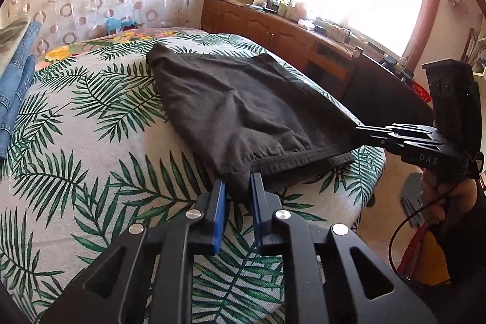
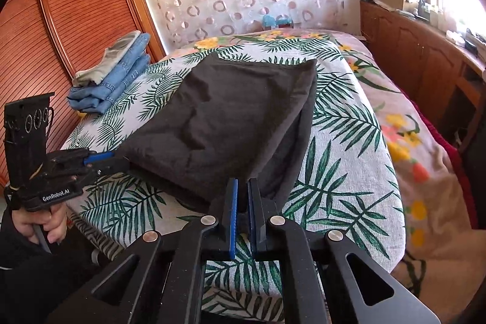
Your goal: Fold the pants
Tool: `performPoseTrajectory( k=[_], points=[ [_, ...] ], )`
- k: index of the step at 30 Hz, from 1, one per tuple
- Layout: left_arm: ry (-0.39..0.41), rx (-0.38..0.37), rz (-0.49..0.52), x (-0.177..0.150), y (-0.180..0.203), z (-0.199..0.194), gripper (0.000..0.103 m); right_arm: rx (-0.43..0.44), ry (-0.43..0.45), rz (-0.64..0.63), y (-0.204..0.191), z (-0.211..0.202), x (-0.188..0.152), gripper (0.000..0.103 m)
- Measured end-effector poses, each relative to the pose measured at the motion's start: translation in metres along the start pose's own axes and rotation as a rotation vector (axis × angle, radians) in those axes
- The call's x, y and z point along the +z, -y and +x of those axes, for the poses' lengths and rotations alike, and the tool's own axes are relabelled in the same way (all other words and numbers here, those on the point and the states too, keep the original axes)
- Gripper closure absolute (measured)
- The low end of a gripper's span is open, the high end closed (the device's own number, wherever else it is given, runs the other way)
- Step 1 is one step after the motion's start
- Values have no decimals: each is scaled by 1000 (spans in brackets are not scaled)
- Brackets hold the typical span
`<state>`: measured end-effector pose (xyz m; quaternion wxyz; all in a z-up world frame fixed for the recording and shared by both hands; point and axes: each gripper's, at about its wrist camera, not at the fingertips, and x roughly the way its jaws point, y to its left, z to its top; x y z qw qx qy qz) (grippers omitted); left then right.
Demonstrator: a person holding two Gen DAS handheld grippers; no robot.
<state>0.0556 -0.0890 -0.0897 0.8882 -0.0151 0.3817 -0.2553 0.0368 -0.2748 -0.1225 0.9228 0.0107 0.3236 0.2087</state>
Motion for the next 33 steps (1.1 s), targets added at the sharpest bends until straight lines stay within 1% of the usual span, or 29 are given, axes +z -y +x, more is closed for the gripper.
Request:
performPoseTrajectory(
  k=[4,7,8,9,10,11,12,13,16,20,23,25,28,33],
  points=[
    [-33,12,-8,-5,-3,7,86,-7,-28,-10,-2,6,-4,97],
    [-49,24,-16,-6,-5,11,81,-13,-48,1,-1,12,-9,97],
    [-52,33,-16,-6,-5,12,76,-22,-48,1,-1,12,-10,97],
    [-51,38,-16,-6,-5,11,74,-32,-48,-2,-1,13,-10,97],
    [-48,41,-17,-5,-5,10,70,-37,-49,-5,-2,13,-10,97],
    [-44,49,-18,-4,-5,9,61,-40,-47,-6,-2,13,-9,97],
    [-37,52,-20,-3,-6,8,55,-44,-47,-8,-2,13,-9,97],
    [-29,52,-24,-2,-7,6,54,-50,-46,-13,-3,12,-8,97],
    [-20,60,-30,2,-9,4,53,-68,-40,-24,-6,8,-8,97],
    [0,86,-26,9,-10,2,53,-89,-27,-28,-8,4,-7,91],
    [7,85,-18,13,-10,5,53,-106,-13,-30,-10,2,-7,83],
    [-1,90,-17,14,-10,9,53,-118,-10,-34,-11,3,-6,74],
    [-26,90,-13,9,-9,16,53,-128,-6,-24,-9,8,-6,68],
    [-39,80,-21,3,-9,20,53,-135,-43,-1,-5,23,-10,67]
  ],
)
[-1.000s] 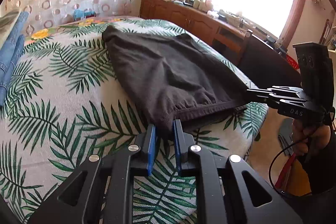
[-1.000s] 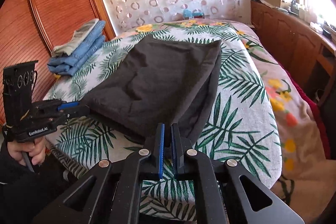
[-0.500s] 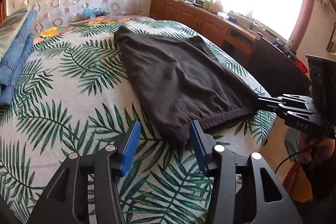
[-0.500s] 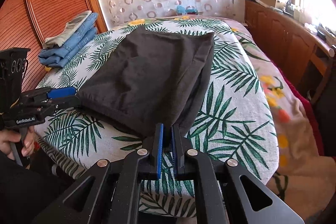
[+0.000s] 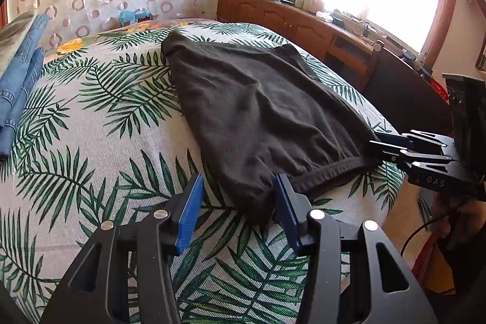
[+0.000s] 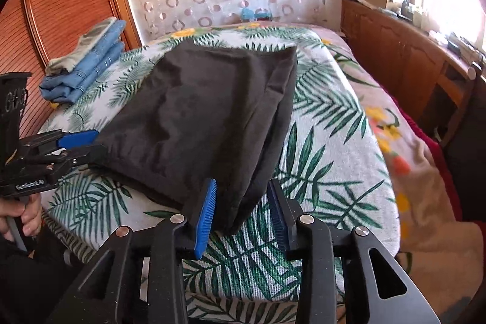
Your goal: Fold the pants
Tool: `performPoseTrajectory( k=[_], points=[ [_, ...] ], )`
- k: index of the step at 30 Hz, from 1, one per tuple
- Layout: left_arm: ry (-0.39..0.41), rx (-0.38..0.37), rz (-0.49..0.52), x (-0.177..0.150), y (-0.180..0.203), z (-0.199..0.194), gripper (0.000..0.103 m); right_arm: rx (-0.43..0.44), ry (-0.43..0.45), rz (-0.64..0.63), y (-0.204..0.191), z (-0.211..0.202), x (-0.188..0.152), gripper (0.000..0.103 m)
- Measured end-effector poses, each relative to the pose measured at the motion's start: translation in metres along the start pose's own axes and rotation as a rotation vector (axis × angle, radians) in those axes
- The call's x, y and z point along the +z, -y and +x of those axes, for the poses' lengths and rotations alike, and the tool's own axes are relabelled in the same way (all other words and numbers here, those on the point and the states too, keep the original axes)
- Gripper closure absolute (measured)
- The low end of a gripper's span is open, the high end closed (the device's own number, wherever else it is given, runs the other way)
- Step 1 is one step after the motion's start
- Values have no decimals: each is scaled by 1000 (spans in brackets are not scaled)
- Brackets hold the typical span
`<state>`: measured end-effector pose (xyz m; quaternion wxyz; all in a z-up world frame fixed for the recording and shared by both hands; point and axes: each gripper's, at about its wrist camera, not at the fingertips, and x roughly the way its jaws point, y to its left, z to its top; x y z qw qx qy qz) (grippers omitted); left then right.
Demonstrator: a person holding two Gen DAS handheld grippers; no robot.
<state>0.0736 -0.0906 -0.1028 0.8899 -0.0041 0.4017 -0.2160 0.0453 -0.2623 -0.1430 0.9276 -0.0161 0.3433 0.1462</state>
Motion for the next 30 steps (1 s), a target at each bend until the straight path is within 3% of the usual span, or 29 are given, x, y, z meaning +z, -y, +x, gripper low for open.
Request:
performPoseTrajectory(
  k=[16,22,30],
  points=[
    [3,-8,0,-3,3,2,53,32,-4,14,-2,9,6,67],
    [6,-9,2,-3,2,1,53,32,5,-15,-5,13,4,92],
    [10,-14,6,-3,3,2,54,52,26,-7,-2,10,-1,97]
  ],
)
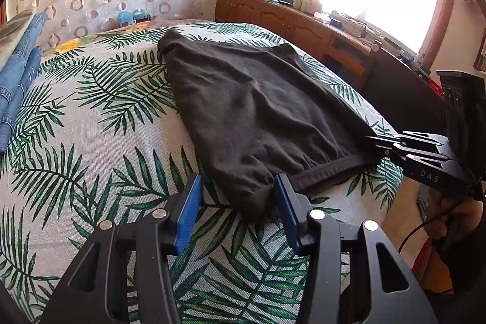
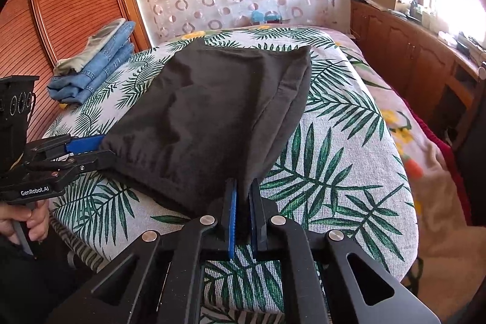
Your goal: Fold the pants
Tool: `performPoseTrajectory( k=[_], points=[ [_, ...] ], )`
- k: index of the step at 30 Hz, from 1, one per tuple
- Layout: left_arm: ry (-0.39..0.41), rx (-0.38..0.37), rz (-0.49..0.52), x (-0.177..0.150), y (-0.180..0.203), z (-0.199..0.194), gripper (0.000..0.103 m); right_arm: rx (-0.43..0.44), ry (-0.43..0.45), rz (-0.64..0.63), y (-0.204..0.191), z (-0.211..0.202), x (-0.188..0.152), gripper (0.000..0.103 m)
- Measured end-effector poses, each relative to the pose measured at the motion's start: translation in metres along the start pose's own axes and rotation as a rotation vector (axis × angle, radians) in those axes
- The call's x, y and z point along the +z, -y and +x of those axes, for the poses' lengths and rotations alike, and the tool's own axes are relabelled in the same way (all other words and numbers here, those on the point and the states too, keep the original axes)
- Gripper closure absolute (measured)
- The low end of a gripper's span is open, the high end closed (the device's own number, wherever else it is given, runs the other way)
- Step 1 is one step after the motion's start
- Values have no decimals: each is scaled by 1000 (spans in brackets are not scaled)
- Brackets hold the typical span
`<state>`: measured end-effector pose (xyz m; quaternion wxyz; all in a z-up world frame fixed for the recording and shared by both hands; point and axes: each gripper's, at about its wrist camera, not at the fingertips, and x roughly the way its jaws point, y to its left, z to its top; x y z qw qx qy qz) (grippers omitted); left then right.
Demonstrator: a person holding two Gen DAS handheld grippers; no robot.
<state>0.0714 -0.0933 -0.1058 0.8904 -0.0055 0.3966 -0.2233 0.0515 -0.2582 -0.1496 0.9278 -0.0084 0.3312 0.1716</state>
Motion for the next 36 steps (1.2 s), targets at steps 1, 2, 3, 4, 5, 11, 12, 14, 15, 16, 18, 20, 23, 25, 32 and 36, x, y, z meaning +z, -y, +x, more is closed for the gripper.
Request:
performPoseTrajectory(
  k=[1,2,3,4,5,11,12,14,15,16,18,20,23,25,32,36],
  points=[
    [-1,-8,2,0,1,0,60,-1,1,-1,0,0,0,97],
    [-4,-28,-3,-1,1,0,65,-2,1,1,0,0,-1,97],
    [-5,-37,-7,-1,0,-1,66,-1,2,2,0,0,-1,97],
    [-5,-43,-8,-1,1,-1,68,0,1,3,0,0,-1,97],
    [-4,-45,-7,-2,1,-1,68,0,1,4,0,0,-1,97],
    [-5,-88,-14,-4,4,-3,89,8,2,8,1,0,0,97],
    [1,-85,-10,-3,5,-4,90,9,4,8,1,0,0,97],
    [20,-82,4,0,8,-10,92,20,12,7,1,-1,0,97],
    [31,-83,6,4,8,-15,92,24,18,5,1,-2,2,97],
    [50,-84,11,9,10,-21,92,25,26,2,1,-4,3,97],
    [87,-88,15,19,11,-34,92,32,45,-4,0,-10,10,98],
    [128,-87,25,33,12,-49,92,32,78,-19,-2,-20,20,98],
    [194,-77,50,56,14,-74,93,37,132,-42,-6,-37,38,98],
    [234,-70,64,70,15,-90,93,42,175,-63,-11,-51,51,98],
    [353,-36,101,108,16,-144,93,61,300,-135,-30,-98,88,98],
    [407,-13,114,127,15,-167,93,69,367,-176,-42,-124,107,98]
  ],
)
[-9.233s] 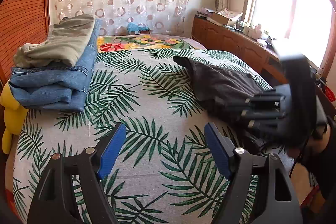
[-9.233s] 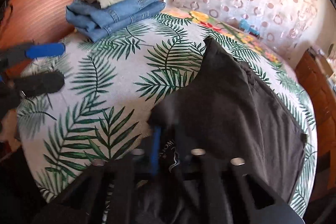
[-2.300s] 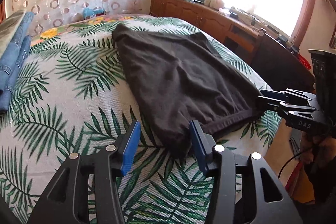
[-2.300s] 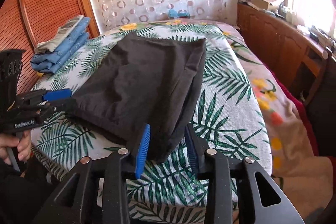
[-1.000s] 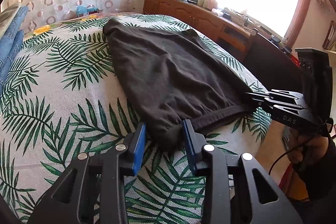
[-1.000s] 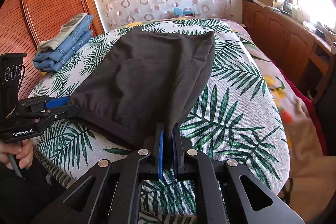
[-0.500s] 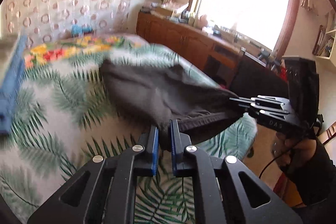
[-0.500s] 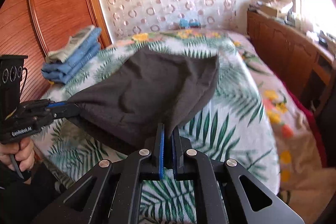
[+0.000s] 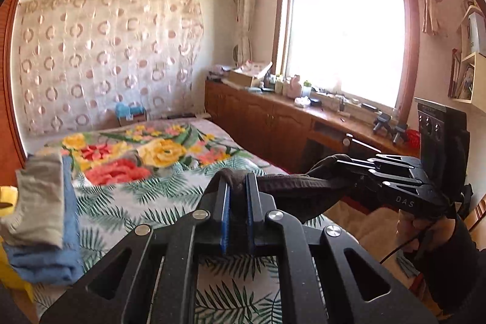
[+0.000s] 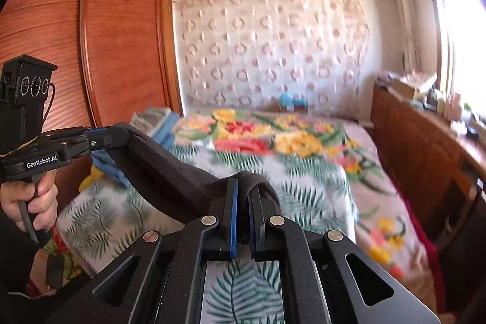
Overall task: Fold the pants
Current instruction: 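Lift the shorts off the bed with both grippers holding their ends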
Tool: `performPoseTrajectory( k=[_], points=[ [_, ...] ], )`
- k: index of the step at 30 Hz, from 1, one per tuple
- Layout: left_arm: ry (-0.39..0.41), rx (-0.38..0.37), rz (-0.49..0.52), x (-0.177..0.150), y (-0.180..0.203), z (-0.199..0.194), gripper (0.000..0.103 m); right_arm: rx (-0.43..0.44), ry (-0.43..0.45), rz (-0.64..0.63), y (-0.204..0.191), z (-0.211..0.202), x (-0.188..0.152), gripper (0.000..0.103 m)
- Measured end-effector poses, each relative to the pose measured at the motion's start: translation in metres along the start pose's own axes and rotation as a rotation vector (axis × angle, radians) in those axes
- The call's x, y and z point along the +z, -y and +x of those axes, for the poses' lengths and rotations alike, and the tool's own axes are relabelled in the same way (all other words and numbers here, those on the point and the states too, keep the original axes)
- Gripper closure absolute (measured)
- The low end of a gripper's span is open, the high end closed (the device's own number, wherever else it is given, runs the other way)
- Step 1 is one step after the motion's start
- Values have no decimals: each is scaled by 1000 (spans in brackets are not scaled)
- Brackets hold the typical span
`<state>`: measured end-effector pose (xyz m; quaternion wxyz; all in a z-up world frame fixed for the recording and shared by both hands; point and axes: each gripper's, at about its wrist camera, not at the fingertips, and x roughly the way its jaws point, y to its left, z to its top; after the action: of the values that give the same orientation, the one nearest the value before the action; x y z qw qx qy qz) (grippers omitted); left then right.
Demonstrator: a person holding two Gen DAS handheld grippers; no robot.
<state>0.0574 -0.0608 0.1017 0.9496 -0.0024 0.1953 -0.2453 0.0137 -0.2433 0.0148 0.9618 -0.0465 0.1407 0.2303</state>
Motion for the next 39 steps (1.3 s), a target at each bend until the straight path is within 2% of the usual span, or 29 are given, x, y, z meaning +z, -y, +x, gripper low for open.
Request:
performPoseTrajectory(
  k=[6,10,17,22,27,32,35,39],
  points=[
    [64,60,22,21,-12,-19,93,18,64,-67,-17,-15,33,98],
    [67,86,0,18,-30,-15,93,34,74,-91,-20,-13,34,98],
    [7,143,-43,0,-78,29,93,68,26,-87,1,45,32,98],
    [-27,177,-73,5,-113,62,93,77,-11,-95,10,94,54,98],
    [-47,210,-80,15,-145,98,93,72,-38,-118,18,151,89,98],
    [-75,233,-115,18,-177,135,93,92,-65,-131,25,207,106,98],
    [-65,252,-123,35,-189,146,93,93,-79,-137,33,238,116,98],
    [6,277,-69,71,-183,132,93,84,-26,-129,41,256,148,98]
  ],
)
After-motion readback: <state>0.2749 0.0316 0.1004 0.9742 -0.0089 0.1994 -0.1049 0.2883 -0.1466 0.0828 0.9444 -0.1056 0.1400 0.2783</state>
